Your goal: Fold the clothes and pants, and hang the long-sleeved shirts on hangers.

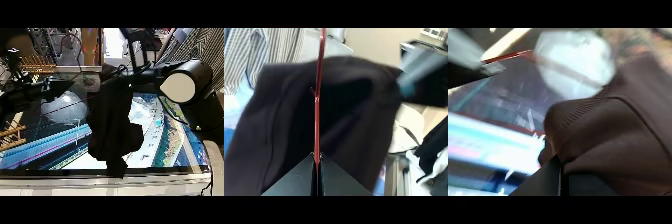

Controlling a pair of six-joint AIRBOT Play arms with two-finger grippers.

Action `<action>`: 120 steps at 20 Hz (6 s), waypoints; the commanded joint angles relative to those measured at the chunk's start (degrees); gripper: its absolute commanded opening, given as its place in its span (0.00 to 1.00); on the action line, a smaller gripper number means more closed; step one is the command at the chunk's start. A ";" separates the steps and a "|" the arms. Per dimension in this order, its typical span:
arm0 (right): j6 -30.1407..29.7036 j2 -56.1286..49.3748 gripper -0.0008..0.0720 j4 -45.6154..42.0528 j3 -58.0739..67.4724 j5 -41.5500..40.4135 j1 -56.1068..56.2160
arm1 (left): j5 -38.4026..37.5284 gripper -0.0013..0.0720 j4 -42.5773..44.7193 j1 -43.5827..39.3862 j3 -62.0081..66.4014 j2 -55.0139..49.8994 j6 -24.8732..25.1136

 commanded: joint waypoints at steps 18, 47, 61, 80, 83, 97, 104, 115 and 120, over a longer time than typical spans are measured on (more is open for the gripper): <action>-40.30 6.88 0.70 -27.87 1.14 5.18 4.72 | -21.31 0.03 -26.21 -3.26 0.00 -19.08 18.03; -61.66 -10.29 0.04 -9.20 -0.72 -21.68 0.66 | -13.99 0.22 -26.97 -4.42 0.02 -19.08 18.05; -42.86 -9.94 0.04 -24.70 -0.63 -10.38 -5.70 | 12.33 0.96 5.20 15.15 8.55 1.88 -37.44; -22.21 -6.16 0.04 -37.75 1.44 -10.54 -1.70 | 39.21 0.93 39.89 -24.17 11.47 -12.98 -94.75; -24.70 -6.01 0.04 -37.64 1.44 -10.54 -0.33 | 41.22 0.73 39.63 -23.71 15.96 -15.80 -94.77; -23.71 -4.35 0.04 -35.43 1.44 -3.91 -2.19 | 28.13 0.04 39.15 -15.69 16.26 -15.78 -83.17; -25.31 -4.04 0.04 -26.53 -0.31 -0.02 -6.10 | 29.51 0.04 30.21 -2.91 16.26 -12.68 -74.34; -33.79 -4.55 0.04 -28.96 -0.42 6.88 -6.43 | 30.12 0.04 26.34 -0.85 16.26 -11.37 -67.43; -36.24 -8.37 0.04 -30.08 -0.42 6.71 -6.43 | 30.12 0.04 26.36 -0.66 16.28 -9.29 -61.57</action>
